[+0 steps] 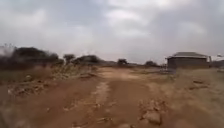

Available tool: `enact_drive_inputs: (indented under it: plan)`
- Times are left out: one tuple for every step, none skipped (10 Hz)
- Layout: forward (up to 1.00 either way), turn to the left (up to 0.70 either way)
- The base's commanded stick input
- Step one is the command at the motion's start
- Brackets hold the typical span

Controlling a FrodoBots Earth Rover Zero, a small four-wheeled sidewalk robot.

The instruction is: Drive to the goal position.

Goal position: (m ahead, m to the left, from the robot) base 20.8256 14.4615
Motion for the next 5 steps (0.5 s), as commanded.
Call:
enact_drive_inputs:
  plan:
    - [0.5,-0.5]
    - [0.5,-0.45]
    - [0.5,-0.23]
    - [0.5,-0.15]
    - [0.5,-0.36]
